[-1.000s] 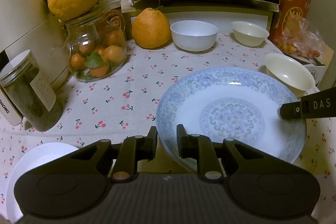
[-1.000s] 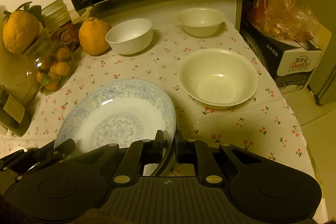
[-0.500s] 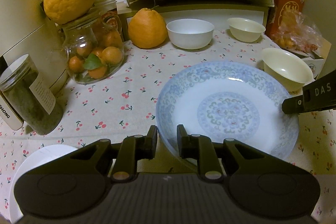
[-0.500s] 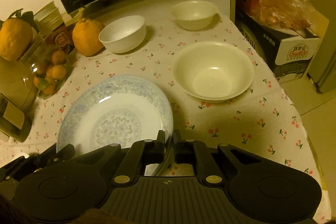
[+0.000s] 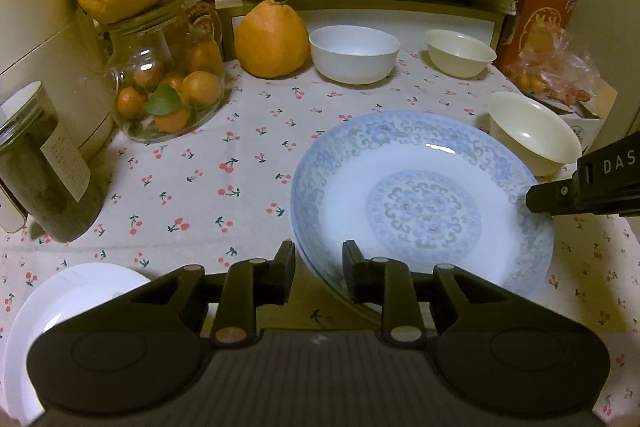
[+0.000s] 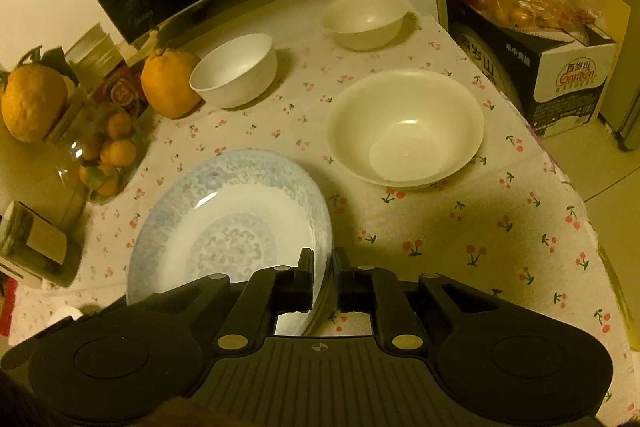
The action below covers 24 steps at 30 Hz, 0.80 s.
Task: Organize plates and bowls
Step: 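Open both grippers to release the stacked blue plate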
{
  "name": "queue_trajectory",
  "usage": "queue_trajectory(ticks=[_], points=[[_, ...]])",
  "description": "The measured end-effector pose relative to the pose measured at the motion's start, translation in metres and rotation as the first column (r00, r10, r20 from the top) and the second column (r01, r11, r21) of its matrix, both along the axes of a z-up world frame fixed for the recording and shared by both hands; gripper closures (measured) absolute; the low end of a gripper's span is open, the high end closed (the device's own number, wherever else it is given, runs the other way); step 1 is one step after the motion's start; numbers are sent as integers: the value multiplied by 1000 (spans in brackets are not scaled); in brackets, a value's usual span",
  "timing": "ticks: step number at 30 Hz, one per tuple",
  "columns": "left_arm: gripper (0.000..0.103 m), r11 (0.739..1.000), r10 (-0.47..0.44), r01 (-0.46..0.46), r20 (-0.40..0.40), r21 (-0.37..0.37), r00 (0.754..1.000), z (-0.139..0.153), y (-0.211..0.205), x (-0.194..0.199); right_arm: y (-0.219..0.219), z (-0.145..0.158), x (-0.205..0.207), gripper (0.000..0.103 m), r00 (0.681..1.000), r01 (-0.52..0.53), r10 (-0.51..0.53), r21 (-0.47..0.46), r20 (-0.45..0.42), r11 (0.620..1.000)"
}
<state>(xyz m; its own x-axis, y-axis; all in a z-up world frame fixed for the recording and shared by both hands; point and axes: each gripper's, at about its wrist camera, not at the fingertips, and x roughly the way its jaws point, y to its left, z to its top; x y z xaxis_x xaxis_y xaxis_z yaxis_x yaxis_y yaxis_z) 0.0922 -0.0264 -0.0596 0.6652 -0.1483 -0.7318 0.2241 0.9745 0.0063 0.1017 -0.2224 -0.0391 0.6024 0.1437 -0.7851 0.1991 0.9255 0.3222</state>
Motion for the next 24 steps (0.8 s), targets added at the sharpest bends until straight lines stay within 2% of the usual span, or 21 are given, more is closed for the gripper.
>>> queue_trajectory(ticks=[3,5,9,10,12,14,16,24], points=[[78,1000,-4,4,-14,-19,1000,3,2,0,-1,2,0,86,1000,-5,5,14,-1,1000],[65,999,-11,10,-30,-36,999,5,4,0,-1,5,-2,80,1000,-18,18,24,2,1000],[46,998,-41,38,-52,-57,998,11,8,-4,1,14,-7,51,998,-65,64,42,20,997],[39,997,-54,51,-58,-54,997,13,8,-5,2,17,-9,44,997,-71,70,43,27,997],[31,996,-72,69,-62,-50,995,17,9,-8,4,21,-12,36,996,-84,81,51,42,995],[17,995,-92,89,-68,-39,993,21,9,-11,5,24,-14,33,995,-93,90,59,48,994],[12,994,-110,108,-80,-29,991,24,11,-15,7,27,-17,26,994,-98,95,69,49,993],[3,990,-137,134,-109,-30,985,34,30,-26,17,34,-28,20,992,-117,110,113,64,987]])
